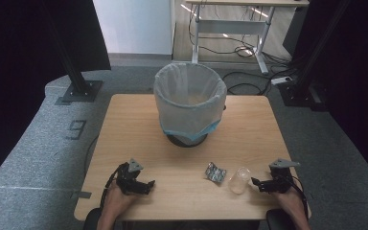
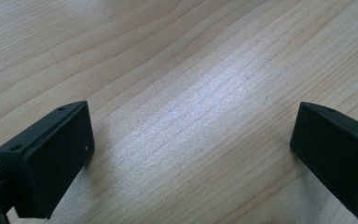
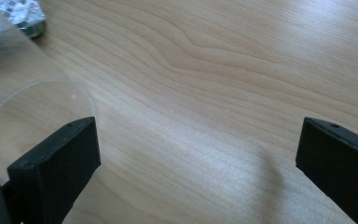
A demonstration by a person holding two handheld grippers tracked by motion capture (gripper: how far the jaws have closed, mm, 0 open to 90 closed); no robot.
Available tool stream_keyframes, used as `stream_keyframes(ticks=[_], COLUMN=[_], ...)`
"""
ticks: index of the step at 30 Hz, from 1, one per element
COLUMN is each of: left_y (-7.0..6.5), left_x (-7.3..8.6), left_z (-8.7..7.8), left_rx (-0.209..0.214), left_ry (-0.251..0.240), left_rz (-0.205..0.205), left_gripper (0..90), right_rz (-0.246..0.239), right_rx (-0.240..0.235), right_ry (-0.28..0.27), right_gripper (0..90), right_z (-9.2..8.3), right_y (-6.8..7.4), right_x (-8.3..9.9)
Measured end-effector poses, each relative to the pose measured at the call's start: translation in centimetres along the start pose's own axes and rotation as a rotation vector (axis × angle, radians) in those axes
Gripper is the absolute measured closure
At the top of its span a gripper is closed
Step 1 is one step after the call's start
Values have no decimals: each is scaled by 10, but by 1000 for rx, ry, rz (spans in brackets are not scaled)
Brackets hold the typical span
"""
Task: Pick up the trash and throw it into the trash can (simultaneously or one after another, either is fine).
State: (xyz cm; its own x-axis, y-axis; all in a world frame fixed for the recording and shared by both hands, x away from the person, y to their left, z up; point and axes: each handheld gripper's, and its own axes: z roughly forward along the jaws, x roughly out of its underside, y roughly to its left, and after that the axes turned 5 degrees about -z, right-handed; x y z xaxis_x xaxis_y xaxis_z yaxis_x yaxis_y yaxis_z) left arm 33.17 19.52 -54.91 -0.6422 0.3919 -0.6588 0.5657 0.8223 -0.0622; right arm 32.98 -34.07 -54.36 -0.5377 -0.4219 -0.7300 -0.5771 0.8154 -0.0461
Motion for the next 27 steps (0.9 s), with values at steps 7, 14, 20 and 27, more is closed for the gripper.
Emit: stream_keyframes(ticks=[7,14,20,27], left_y=[0,-1,-1,-2], left_x=[0,0,0,0], left_z=[0,0,0,1], left_rx=[-2,-7,-9,-12], left_ry=[0,-2,-2,-3], left_rz=[-1,-8,-11,-14], left_gripper=[0,0,0,0], right_rz=[-28,-59,-87,-135], right_rx=[-24,-73,-110,-124], right_ry=[-16,-33,-29,-20], right_gripper=[0,0,0,0], right_z=[-13,-25,-25,-12], right_y=[8,24,38,51], right_x=[4,4,1,-8])
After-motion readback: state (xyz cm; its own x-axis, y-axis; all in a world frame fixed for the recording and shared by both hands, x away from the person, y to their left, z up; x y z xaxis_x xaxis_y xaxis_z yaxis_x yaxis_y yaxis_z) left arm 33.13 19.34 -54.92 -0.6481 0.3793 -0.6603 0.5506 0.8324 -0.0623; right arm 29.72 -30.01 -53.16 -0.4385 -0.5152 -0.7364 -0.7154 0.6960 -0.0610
